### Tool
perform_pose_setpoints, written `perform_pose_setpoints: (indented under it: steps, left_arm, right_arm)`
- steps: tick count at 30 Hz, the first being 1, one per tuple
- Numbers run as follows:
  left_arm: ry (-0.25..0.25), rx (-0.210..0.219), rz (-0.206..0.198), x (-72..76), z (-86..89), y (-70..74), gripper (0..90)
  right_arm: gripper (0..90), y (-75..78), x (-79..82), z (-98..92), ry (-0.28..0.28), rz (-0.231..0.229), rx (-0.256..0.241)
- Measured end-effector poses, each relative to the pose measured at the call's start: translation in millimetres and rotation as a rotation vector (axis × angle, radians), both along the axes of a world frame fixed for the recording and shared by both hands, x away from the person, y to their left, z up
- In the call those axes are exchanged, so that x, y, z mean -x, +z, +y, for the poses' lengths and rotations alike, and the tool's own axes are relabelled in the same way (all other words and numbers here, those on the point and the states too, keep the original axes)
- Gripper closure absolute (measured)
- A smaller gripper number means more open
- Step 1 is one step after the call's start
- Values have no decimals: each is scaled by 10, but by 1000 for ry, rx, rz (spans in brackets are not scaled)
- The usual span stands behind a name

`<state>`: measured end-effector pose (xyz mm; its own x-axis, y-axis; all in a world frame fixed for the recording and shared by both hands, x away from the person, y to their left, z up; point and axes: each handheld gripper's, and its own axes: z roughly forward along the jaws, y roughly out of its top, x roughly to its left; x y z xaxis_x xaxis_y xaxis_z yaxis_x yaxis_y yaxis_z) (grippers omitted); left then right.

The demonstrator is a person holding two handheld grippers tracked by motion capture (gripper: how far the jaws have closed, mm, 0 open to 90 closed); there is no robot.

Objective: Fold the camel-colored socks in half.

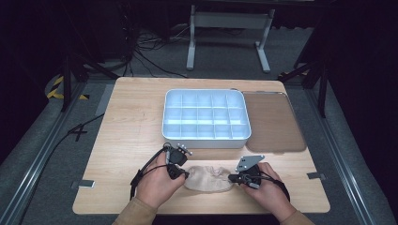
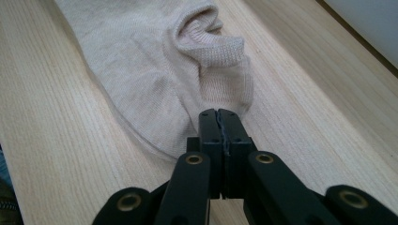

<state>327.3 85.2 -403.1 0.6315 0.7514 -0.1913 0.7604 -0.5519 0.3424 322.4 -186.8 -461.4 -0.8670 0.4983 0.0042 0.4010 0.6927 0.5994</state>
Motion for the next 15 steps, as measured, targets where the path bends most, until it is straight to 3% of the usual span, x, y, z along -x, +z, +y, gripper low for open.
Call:
perform_pose_setpoints:
  steps: [15]
  left_arm:
    - [-58, 23, 0, -12, -215, 173, 844]
  right_arm:
    - [899, -24, 24, -24, -9, -15, -25]
